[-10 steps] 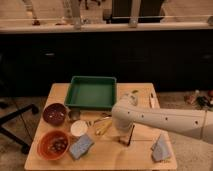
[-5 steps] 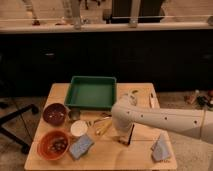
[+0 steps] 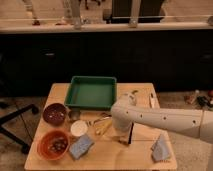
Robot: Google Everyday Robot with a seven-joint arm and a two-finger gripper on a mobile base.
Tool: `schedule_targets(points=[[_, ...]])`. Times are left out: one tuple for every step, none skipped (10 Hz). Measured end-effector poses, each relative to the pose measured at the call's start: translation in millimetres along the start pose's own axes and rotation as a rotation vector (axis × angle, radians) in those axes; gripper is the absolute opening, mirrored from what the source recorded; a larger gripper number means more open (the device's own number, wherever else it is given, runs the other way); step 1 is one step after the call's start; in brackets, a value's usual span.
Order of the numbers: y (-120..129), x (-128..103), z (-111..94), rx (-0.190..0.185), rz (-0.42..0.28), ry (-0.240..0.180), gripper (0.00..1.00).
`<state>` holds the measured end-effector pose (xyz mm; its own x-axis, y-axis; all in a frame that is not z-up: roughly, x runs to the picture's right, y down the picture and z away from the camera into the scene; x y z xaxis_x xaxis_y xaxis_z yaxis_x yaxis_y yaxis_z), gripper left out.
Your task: Wipe table surface with eraser
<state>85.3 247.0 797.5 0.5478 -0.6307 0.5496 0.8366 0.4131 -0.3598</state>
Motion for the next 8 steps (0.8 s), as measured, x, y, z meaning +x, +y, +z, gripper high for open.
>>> schedule_targets(points=[[-0.2,-0.5,0.7,0.000,-0.006,-0.002,0.07],[-0.1,-0.7,0.1,0.001,-0.008,0.001,0.15],[1.2,-1.3,-2.3,-0.005,-0.001,0.009,0.26],[0.7,-1.4,-3.2,-0.003,0.003,0.009,0.33],[0.1,-1.8,-4.6,-0.002,0.008,0.012,0.43],[-1.3,-2.5,-6.8,0.000,0.008,0.015,0.53],[-2.7,-3.0,-9.1,0.000,0.006,0.017,0.64],[-4.0,-3.4,-12.0,-0.001,0.002,0.020,0.75]])
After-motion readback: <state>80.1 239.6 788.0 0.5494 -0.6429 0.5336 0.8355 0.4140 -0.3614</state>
